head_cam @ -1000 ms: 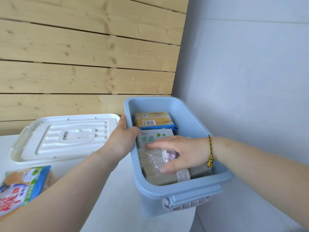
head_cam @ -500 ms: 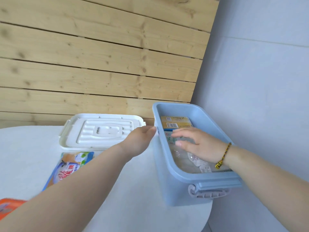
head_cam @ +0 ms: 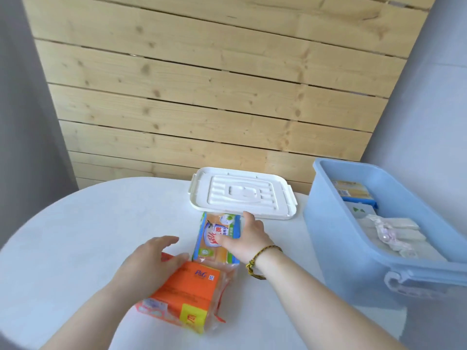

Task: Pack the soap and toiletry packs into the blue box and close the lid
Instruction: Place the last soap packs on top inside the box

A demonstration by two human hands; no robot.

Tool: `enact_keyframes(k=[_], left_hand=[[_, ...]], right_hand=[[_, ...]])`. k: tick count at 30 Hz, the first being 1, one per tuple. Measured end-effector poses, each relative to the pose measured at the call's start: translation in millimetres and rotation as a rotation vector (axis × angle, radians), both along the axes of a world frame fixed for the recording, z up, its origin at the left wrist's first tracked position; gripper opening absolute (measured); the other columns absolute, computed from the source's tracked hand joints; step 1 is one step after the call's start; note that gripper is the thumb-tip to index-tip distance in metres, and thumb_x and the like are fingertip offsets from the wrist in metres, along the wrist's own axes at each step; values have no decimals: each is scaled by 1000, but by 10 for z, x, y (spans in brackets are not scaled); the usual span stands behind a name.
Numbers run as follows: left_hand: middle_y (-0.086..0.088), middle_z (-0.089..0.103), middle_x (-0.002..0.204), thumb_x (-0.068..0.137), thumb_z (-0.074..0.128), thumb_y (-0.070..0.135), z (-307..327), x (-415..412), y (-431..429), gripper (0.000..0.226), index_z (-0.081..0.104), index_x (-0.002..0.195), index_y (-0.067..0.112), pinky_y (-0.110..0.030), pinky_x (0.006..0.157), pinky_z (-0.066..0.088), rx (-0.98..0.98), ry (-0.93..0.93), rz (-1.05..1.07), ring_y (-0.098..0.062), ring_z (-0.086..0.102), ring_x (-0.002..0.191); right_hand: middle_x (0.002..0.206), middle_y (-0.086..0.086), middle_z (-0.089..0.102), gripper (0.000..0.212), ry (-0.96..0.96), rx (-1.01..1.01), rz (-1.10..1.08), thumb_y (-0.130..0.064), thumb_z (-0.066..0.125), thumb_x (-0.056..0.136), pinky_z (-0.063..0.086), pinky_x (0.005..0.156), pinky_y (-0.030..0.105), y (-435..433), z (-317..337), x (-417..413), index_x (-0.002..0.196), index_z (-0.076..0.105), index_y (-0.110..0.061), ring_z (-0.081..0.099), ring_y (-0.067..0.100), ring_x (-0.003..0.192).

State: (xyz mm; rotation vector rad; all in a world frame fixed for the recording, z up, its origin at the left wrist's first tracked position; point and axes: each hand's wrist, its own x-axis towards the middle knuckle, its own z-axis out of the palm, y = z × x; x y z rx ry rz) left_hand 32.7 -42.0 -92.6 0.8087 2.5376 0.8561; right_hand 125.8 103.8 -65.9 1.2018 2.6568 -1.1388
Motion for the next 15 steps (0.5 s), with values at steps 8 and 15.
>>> enact_keyframes(k=[8,15], left_hand=[[4,52,130,86,51,46,-120,-6,-50,46,49,127,25,-26,96,38,21,-19,-25,-14,51,118],[5,52,131,87,50,47,-149,-33,-72,44,49,126,28,-26,96,38,34,-18,-43,-14,51,119]], right_hand=[[148,6,16,106,-193,-5,-19,-48,62,75,41,104,37,-190,-162,-509,148,-11,-27,38,28,132],[147,9,18,101,-473,269,115,-36,63,78,37,106,47,-32,-113,-464,147,-10,-33,29,32,134]])
